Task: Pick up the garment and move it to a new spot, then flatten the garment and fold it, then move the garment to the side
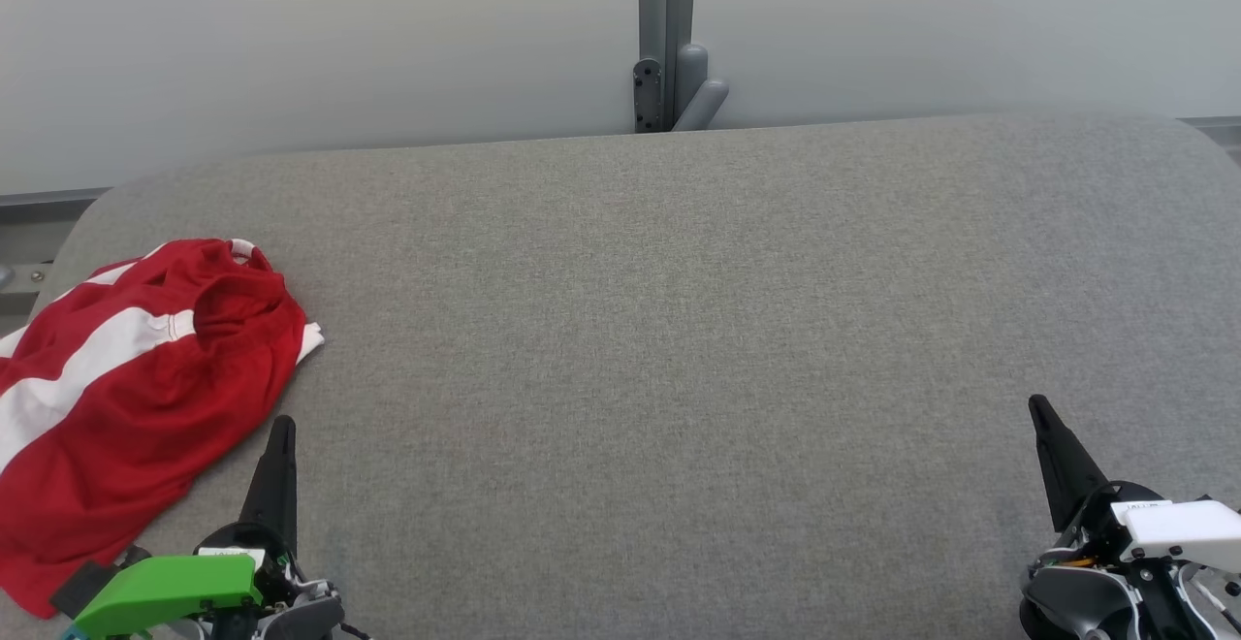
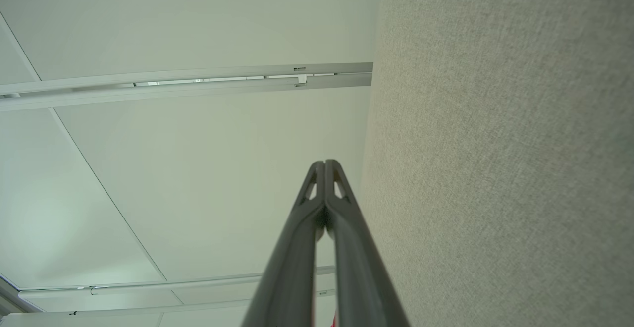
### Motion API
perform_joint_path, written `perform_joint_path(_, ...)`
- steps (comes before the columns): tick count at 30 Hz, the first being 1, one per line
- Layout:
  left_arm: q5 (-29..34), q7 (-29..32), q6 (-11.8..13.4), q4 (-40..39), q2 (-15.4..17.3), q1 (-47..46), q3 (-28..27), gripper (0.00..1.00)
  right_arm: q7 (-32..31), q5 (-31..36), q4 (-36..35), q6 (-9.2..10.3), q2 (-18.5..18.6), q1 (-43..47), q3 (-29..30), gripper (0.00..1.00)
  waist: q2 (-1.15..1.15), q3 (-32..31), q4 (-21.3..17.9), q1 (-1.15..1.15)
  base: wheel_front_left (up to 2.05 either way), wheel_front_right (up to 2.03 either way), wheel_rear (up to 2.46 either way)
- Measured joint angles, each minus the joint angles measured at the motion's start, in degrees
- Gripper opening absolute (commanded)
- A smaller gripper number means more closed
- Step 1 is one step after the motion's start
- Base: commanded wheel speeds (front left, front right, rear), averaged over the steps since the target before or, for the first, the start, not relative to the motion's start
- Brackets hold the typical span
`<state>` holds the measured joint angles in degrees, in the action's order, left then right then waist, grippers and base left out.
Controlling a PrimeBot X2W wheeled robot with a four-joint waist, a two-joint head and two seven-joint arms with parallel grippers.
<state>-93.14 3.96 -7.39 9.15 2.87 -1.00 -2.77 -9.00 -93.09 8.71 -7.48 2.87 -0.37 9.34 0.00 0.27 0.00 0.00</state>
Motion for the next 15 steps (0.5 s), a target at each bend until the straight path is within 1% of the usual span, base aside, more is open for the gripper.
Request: perform_joint_path(15,0.0,0.0,0.0,0.0,0.0,0.0,0.0,0.0,0.0,0.0,0.0,0.0,0.0,0.0,0.0,0.0,0.0,0.0,0.0,0.0,0.0,0.0,0.0)
